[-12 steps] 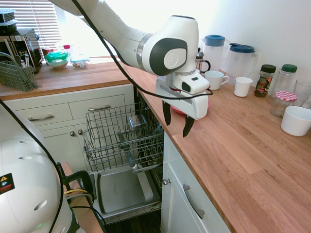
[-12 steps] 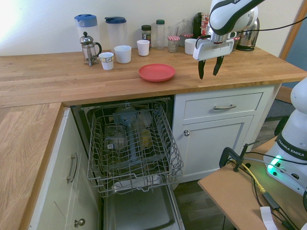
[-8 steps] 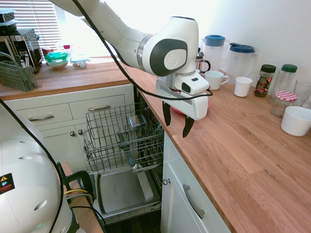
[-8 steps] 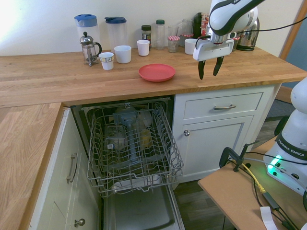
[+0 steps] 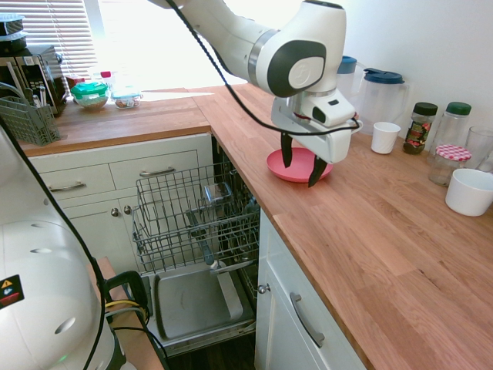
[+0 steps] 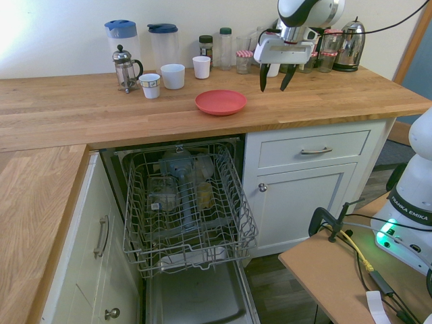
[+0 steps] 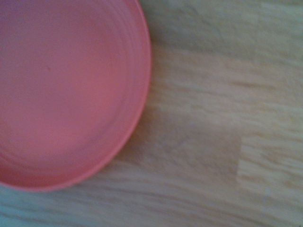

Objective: Put the plate in the dishwasher

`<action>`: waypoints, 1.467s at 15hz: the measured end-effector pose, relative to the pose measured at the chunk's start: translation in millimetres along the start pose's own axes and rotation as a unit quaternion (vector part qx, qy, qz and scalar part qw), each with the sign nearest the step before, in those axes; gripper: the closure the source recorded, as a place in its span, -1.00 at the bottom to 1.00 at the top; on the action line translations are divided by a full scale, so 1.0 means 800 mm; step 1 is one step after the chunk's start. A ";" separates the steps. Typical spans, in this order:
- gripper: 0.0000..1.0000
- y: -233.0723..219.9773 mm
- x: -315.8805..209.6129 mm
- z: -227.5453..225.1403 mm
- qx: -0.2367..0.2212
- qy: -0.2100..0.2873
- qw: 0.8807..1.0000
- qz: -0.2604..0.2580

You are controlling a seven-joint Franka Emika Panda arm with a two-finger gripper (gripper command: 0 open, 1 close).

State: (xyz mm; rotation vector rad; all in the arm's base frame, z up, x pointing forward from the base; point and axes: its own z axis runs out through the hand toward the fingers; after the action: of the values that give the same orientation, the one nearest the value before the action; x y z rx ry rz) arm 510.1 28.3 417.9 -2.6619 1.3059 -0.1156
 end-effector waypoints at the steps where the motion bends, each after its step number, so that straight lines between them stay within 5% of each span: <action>1: -1.00 -0.015 0.011 0.000 0.010 -0.005 1.000 0.000; 13: -1.00 -0.114 0.084 0.109 0.022 -0.099 0.995 0.003; 14: 1.00 -0.115 0.085 0.117 0.021 -0.103 0.994 0.003; 22: 1.00 -0.116 0.085 0.126 0.029 -0.117 0.993 -0.006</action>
State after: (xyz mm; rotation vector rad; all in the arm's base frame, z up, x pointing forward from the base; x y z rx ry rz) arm 638.5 42.2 336.3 -2.5439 1.1932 0.1493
